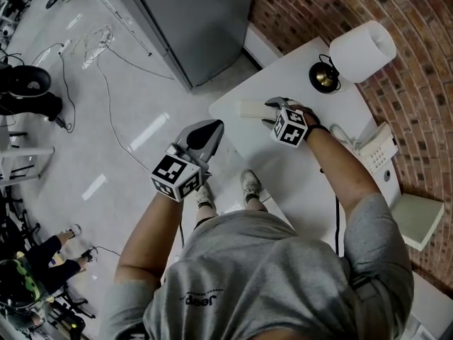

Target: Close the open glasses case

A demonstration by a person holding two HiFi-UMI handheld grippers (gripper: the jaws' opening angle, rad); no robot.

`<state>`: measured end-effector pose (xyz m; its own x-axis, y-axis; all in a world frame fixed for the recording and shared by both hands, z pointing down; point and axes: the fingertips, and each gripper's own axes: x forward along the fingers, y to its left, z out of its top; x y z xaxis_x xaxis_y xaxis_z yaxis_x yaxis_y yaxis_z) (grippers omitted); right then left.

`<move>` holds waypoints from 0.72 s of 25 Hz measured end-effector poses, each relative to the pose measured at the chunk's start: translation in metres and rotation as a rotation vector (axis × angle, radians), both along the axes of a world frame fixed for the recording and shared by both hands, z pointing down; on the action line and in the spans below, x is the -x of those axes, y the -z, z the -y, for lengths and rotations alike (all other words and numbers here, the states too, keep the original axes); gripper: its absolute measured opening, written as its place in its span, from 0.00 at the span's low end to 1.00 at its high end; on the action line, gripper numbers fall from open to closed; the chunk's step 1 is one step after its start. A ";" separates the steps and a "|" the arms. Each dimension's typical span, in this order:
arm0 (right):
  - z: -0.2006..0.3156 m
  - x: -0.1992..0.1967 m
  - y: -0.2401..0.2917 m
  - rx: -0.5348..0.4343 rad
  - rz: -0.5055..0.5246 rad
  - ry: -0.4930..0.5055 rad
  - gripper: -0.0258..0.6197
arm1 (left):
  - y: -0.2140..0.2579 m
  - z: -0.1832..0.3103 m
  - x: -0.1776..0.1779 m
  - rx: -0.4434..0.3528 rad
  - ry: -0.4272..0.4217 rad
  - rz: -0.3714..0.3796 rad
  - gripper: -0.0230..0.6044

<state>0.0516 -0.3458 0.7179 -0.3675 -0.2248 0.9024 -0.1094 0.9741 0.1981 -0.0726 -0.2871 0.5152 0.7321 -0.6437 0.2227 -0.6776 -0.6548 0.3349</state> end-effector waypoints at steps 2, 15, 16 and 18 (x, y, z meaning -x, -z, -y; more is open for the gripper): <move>-0.001 0.006 0.016 -0.003 0.055 -0.028 0.38 | 0.005 -0.002 0.002 -0.007 0.003 -0.003 0.03; -0.019 0.012 0.182 -0.062 0.580 -0.369 0.20 | 0.065 -0.014 0.025 -0.081 0.035 -0.016 0.03; -0.021 0.012 0.196 -0.071 0.616 -0.385 0.19 | 0.071 -0.016 0.027 -0.088 0.038 -0.018 0.03; -0.025 0.011 0.225 -0.088 0.691 -0.416 0.16 | 0.081 -0.018 0.030 -0.100 0.043 -0.023 0.03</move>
